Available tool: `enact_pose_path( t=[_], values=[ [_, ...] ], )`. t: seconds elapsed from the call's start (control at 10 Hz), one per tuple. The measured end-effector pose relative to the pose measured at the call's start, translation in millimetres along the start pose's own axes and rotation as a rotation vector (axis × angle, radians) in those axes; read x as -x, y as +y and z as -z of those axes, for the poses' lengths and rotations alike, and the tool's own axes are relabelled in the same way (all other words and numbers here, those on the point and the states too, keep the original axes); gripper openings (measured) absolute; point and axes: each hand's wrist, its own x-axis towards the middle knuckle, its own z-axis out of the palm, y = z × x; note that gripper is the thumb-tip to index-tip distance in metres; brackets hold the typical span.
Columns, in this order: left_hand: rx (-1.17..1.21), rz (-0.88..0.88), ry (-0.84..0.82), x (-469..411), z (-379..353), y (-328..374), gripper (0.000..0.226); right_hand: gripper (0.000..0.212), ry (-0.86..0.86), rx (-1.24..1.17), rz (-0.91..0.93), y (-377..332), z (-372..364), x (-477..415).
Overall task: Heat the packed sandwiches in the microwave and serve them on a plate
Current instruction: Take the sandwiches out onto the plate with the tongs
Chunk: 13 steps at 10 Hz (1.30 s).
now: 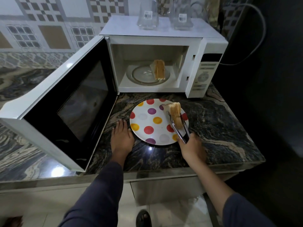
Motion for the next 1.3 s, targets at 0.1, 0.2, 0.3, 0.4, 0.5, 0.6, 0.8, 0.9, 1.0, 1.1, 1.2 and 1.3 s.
enact_pose_path(
  t=[0.1, 0.2, 0.3, 0.4, 0.5, 0.6, 0.8, 0.9, 1.0, 1.1, 1.2, 1.3],
  values=[
    [0.006, 0.0, -0.004, -0.1, 1.2, -0.1, 0.051, 0.062, 0.023, -0.031, -0.014, 2.4, 0.9, 2.9],
    [0.008, 0.004, -0.014, 0.1, 2.0, -0.5, 0.052, 0.068, 0.068, -0.073, 0.034, 9.3, 2.0, 8.8],
    [0.015, 0.016, 0.002, 0.1, 3.2, 0.8, 0.06, 0.068, 0.123, -0.11, 0.107, 9.5, 7.1, 13.5],
    [-0.024, 0.029, 0.004, -2.0, 6.4, 2.5, 0.068, 0.068, 0.171, -0.118, 0.172, -5.9, 15.7, 7.5],
    [-0.023, 0.038, -0.009, -5.9, 6.2, 2.2, 0.068, 0.068, 0.179, -0.173, 0.216, -40.0, 25.0, -16.2],
    [-0.026, 0.021, -0.03, -10.3, -0.2, -0.1, 0.068, 0.069, 0.127, -0.198, 0.173, -87.7, 30.6, -55.0],
    [-0.048, 0.006, 0.01, -12.8, -10.7, -5.2, 0.08, 0.067, -0.037, -0.355, 0.05, -161.5, 3.2, -128.5],
    [-0.021, 0.017, 0.009, -12.4, -9.3, -4.0, 0.079, 0.062, -0.037, -0.386, -0.005, -180.9, -8.3, -153.1],
    [-0.012, 0.029, 0.01, -11.9, -7.9, -3.3, 0.079, 0.054, -0.037, -0.368, -0.027, -191.2, -13.6, -172.4],
    [-0.005, 0.035, 0.022, -12.3, -7.4, -3.1, 0.079, 0.042, -0.041, -0.351, -0.041, -195.8, -15.6, -187.5],
    [-0.002, 0.034, 0.025, -11.6, -5.4, -2.1, 0.08, 0.036, -0.021, -0.303, -0.006, -198.0, -19.9, -195.8],
    [0.016, 0.04, 0.027, -11.5, -4.4, -1.9, 0.076, 0.036, 0.008, -0.219, 0.027, -199.8, -22.0, -199.3]
  ],
)
